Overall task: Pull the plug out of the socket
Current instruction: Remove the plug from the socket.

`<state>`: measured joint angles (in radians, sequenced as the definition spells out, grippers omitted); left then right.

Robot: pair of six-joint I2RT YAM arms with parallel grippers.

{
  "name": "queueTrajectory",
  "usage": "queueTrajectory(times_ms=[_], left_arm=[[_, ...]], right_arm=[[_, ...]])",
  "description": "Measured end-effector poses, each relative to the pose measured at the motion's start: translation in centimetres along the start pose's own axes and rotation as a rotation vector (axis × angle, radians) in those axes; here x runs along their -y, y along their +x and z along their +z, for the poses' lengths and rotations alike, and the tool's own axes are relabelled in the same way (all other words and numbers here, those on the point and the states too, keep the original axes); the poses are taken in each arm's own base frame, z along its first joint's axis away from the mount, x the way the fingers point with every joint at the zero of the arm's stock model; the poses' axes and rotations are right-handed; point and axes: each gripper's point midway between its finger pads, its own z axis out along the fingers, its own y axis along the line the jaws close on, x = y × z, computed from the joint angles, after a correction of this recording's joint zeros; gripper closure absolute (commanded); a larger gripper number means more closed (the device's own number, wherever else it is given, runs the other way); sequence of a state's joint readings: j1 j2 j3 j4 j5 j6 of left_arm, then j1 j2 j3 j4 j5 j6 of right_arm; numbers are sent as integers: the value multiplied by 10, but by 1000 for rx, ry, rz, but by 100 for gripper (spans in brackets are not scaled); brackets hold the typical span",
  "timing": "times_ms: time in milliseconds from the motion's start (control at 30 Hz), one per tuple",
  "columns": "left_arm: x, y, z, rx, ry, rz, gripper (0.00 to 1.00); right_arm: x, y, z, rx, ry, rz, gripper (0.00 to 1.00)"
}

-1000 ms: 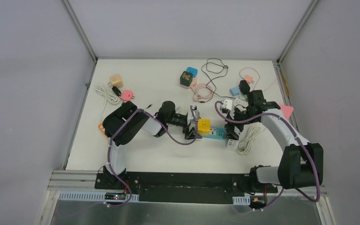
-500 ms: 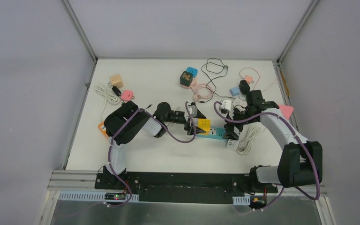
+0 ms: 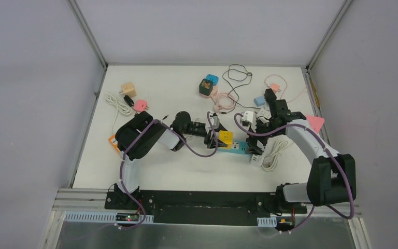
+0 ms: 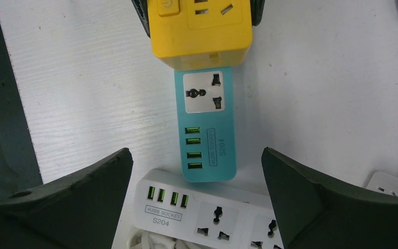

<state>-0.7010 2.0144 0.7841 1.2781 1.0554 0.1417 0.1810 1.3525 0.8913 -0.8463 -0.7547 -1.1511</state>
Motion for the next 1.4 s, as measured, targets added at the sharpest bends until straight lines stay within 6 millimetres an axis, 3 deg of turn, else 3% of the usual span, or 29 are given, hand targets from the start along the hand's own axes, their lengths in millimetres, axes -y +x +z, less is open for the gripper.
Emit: queueTrajectory(times_ms=[100,200,600,867,1067,1400], left_arm=[[-1,0,1,-4,5,-3,78],[-2,1,2,-10,12,-12,99],[3,1,2,-19,9,53,100],[3,0,2,-14,7,81,100],[3,0,2,-14,7,84,100],[4,0,1,-12,12,75,100]], right_arm=[[2,1,1,-5,9,-2,0],[5,3,4,-7,23,-2,0],[18,15,34,-107,67,-78,2],[17,30,49,-181,45,-92,19],[17,35,50,-200,35,-112,41],[13,38,51,-211,3,-126,97]])
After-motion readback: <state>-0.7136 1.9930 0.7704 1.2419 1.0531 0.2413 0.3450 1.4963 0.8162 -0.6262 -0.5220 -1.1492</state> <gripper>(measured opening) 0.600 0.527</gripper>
